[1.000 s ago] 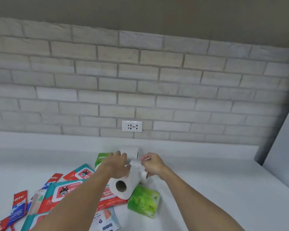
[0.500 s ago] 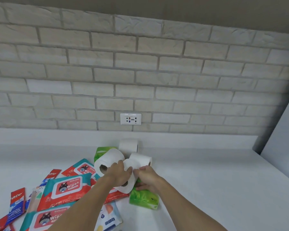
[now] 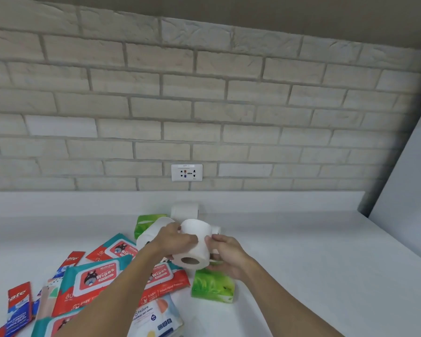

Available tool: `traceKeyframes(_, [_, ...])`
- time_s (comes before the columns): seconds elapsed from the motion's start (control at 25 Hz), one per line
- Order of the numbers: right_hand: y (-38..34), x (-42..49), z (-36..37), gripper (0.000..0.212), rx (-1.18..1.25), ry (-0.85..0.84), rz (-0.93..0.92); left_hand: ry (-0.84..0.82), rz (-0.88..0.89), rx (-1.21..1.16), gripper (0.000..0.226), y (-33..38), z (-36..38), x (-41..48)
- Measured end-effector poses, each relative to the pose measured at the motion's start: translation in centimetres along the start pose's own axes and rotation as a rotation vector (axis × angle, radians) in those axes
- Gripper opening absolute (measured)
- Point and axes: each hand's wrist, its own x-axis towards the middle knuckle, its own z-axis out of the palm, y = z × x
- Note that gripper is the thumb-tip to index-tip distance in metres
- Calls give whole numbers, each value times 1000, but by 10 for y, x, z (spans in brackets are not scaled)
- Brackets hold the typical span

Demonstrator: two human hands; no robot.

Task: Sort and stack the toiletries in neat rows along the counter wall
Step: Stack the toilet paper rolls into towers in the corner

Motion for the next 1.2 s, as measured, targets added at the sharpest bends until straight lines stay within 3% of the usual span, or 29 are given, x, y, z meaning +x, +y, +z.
traceKeyframes(0.28, [-7,-15,-5,32,199,113,-150,53,79,-399,29,12,14,0])
traceKeyframes(0.48, [-15,-22,-20,33,253,202,-209,16,77,-631,30,30,28,-4])
traceKeyframes(1.04, [-51,-40,-135,38,212,276,-293,-16,134,-711,21,120,118,15])
traceKeyframes(1.2, [-72,-40,-192,33,210,297,-310,-32,148,-710,32,163,161,25])
